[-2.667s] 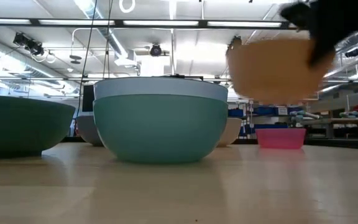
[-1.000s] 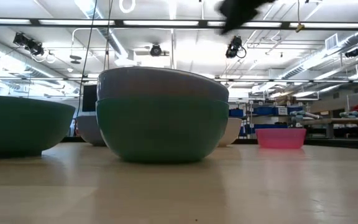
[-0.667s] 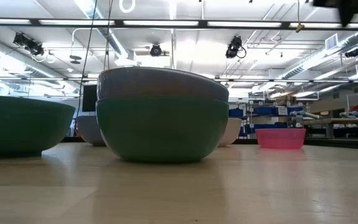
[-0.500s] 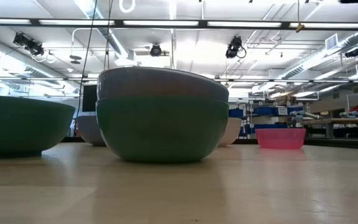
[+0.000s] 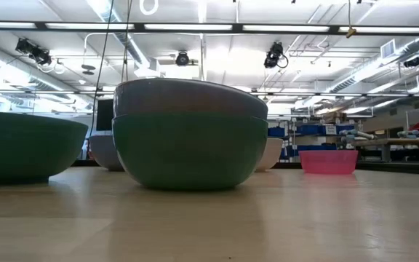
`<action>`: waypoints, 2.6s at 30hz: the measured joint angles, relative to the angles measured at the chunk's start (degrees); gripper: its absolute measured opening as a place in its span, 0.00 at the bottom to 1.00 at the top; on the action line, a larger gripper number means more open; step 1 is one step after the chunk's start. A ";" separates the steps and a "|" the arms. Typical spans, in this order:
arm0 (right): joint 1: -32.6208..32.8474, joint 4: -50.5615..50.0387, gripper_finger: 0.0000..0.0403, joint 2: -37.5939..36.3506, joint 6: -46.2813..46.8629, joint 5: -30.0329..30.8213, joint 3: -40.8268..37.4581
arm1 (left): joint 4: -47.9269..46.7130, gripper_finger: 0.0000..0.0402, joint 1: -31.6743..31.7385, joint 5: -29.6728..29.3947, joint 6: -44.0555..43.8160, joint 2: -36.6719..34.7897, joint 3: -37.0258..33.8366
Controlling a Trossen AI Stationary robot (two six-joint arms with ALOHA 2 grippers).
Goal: Nest bowls inside each other
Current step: Stack the pink bowl on top of the light orange bowl, then stack the dark green bowl on top of the pink bowl
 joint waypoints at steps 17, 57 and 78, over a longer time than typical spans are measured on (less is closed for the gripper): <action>0.58 11.69 0.45 -0.09 3.69 -0.88 -11.96 | 0.21 0.15 0.00 -0.01 -0.20 0.00 0.00; -24.02 52.82 0.00 5.12 -57.51 2.50 11.65 | -0.10 0.15 -0.02 -2.47 0.09 0.02 -0.02; -27.42 49.83 0.29 12.84 -54.89 -0.02 11.62 | -0.01 0.15 0.00 -2.37 0.13 0.02 -0.02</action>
